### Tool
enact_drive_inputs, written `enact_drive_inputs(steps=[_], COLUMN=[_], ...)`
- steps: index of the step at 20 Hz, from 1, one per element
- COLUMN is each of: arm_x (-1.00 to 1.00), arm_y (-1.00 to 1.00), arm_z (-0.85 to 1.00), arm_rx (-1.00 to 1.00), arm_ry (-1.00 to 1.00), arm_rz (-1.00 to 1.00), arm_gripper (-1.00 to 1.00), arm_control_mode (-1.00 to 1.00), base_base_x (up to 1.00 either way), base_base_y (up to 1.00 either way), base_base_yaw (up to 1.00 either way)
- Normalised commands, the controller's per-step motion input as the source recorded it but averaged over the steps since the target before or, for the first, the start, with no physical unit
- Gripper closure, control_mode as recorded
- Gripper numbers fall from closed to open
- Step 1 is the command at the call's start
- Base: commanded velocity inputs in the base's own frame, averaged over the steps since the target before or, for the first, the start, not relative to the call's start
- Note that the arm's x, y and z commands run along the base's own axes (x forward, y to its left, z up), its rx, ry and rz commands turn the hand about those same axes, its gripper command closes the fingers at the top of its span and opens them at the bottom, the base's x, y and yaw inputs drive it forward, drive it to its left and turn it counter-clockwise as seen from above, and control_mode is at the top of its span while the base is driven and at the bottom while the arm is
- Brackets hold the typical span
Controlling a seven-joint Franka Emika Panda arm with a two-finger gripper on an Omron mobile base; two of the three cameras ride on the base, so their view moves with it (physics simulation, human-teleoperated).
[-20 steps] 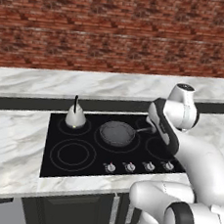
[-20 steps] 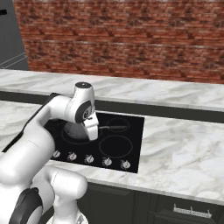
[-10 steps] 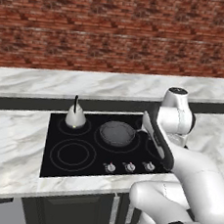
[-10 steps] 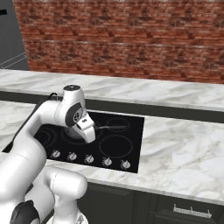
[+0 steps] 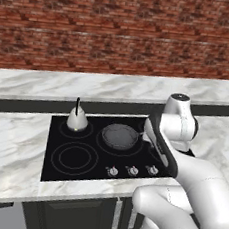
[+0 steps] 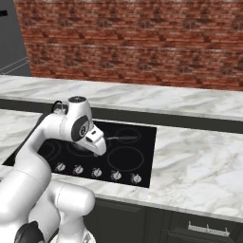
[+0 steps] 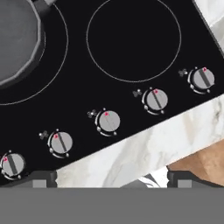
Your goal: Pick the pan from the cabinet and place it on the stove. Then turn on the stove burner for the pan.
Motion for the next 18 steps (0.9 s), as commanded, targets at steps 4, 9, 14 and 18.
enact_drive_inputs(steps=[4, 9, 14, 18], arm_x=[-0.03, -0.05, 0.00, 0.02], arm_y=[0.00, 0.00, -0.02, -0.16], arm_z=[-0.09, -0.15, -0.29, -0.31], arm_rx=[0.00, -0.01, 0.00, 0.00], arm_ry=[0.07, 0.10, 0.06, 0.02], arm_rz=[0.25, 0.23, 0.14, 0.02], arm_gripper=[-1.00, -1.00, -1.00, -1.00], arm_control_mode=[-1.00, -1.00, -1.00, -1.00], base_base_x=[0.00, 0.00, 0.00, 0.00], base_base_y=[0.00, 0.00, 0.00, 0.00], base_base_yaw=[0.00, 0.00, 0.00, 0.00])
